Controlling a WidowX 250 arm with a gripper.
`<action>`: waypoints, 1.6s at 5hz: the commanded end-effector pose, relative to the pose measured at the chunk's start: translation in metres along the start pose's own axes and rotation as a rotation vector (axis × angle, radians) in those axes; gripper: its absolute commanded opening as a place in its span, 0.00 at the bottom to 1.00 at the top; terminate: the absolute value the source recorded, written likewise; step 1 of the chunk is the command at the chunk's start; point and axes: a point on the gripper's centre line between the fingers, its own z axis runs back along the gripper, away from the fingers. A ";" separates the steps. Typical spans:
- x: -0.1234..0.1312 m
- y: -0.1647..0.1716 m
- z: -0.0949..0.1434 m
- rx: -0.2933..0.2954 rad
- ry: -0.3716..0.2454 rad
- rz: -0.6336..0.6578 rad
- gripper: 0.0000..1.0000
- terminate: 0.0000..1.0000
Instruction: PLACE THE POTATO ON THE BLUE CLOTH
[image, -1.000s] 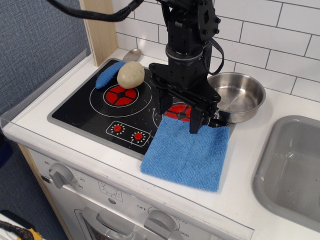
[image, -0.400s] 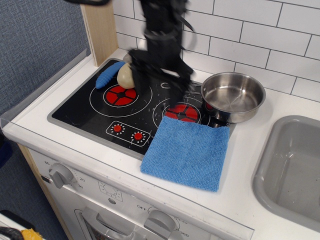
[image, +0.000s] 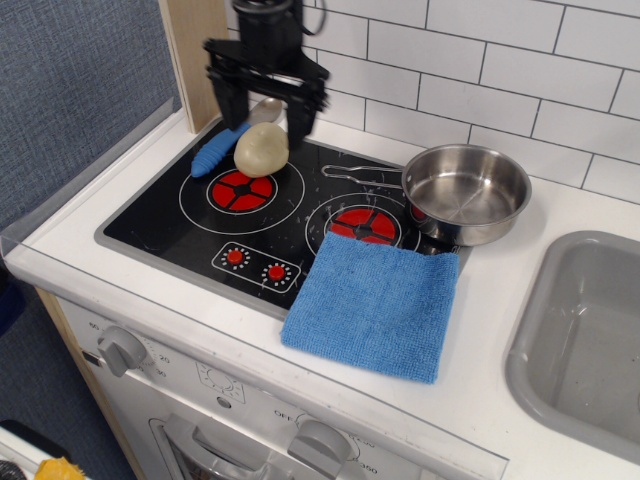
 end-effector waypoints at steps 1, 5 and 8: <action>0.014 0.008 0.007 0.008 -0.037 0.018 1.00 0.00; 0.023 0.015 -0.031 0.023 0.050 0.007 1.00 0.00; 0.024 0.008 -0.022 0.021 0.020 -0.008 0.00 0.00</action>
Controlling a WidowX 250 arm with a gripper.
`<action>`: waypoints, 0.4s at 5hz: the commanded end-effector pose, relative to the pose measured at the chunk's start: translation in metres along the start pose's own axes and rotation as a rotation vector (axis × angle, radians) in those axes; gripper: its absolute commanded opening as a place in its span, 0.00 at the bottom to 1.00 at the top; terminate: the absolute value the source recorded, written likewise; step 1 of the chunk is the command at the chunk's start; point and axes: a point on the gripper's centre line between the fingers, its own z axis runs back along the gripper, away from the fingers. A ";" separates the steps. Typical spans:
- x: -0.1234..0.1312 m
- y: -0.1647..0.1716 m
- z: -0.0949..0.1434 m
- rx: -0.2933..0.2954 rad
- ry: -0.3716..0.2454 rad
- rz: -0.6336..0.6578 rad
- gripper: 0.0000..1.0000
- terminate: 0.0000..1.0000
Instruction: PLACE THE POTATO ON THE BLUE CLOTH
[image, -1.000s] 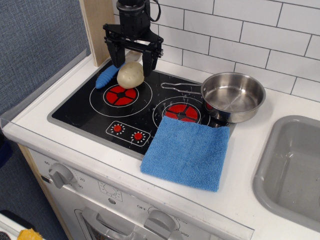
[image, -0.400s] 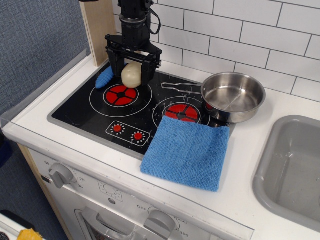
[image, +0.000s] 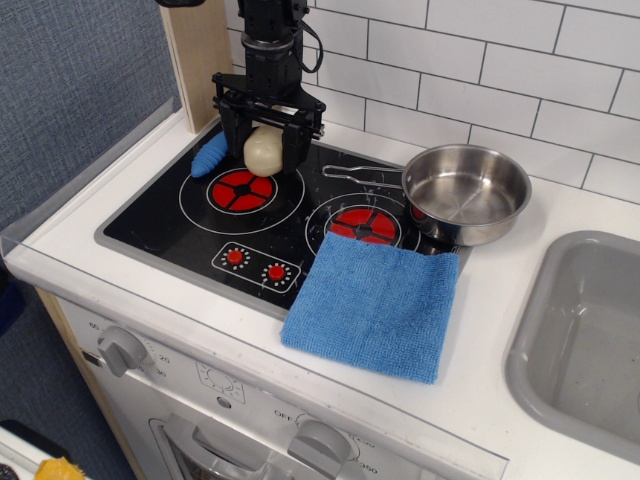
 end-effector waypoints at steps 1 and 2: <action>-0.003 -0.005 0.074 0.030 -0.168 -0.015 0.00 0.00; -0.025 -0.036 0.121 0.025 -0.252 -0.082 0.00 0.00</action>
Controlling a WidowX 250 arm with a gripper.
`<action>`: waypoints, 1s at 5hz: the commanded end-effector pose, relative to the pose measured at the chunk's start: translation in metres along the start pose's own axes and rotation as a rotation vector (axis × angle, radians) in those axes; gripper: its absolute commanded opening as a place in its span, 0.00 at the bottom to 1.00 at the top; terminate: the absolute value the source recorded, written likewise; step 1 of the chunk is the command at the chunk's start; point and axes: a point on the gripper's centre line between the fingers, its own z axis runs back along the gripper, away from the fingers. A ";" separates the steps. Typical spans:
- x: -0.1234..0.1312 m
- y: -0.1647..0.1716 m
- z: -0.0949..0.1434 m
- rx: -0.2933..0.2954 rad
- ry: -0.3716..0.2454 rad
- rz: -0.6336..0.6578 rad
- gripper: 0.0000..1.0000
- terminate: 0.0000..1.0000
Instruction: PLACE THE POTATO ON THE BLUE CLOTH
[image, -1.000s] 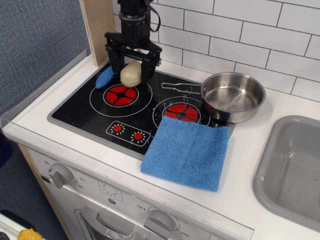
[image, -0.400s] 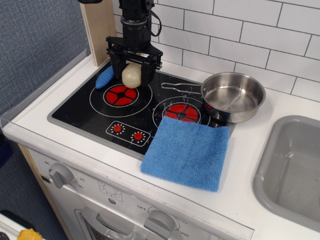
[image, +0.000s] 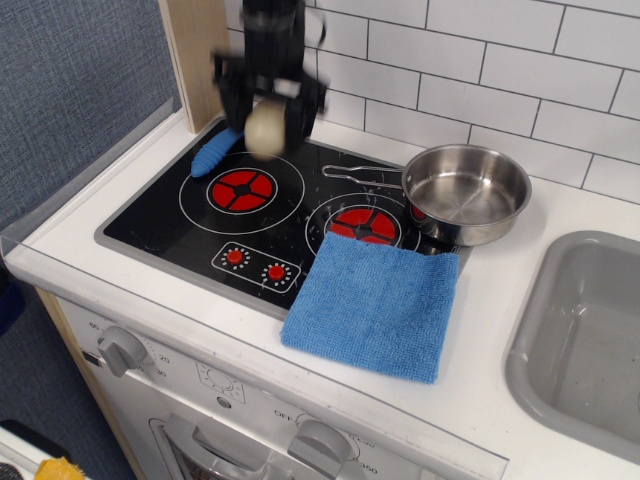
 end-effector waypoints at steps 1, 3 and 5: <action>-0.045 -0.067 0.092 -0.041 -0.177 -0.160 0.00 0.00; -0.098 -0.126 0.063 -0.089 -0.097 -0.287 0.00 0.00; -0.104 -0.145 0.021 -0.112 -0.020 -0.318 0.00 0.00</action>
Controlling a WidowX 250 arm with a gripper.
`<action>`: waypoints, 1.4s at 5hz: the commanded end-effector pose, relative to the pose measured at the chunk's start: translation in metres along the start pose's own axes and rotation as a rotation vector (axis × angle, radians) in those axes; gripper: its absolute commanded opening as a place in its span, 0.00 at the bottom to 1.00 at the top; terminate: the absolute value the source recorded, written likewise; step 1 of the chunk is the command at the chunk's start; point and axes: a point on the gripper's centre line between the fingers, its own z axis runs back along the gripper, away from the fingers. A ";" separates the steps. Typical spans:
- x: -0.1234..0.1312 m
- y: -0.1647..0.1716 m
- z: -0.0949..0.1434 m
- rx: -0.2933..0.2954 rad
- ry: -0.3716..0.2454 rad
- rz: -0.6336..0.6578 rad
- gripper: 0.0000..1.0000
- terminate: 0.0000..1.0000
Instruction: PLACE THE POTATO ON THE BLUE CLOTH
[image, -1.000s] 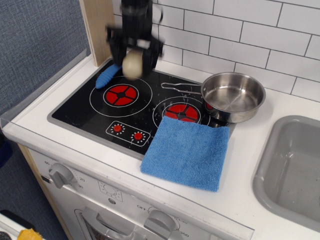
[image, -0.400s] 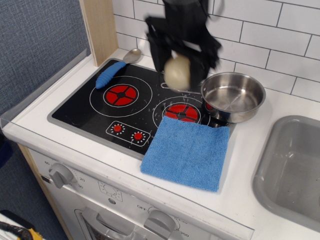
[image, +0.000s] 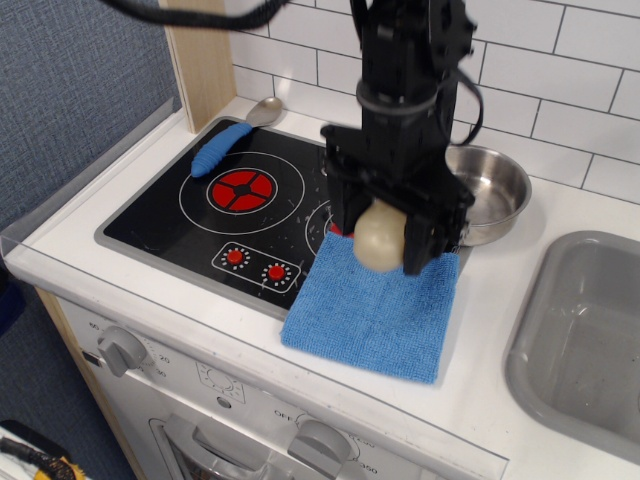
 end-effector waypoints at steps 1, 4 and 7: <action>0.004 -0.003 -0.030 0.016 0.036 -0.036 0.00 0.00; -0.001 0.000 -0.040 0.038 0.065 -0.040 1.00 0.00; -0.001 0.003 0.040 0.062 -0.099 0.112 1.00 0.00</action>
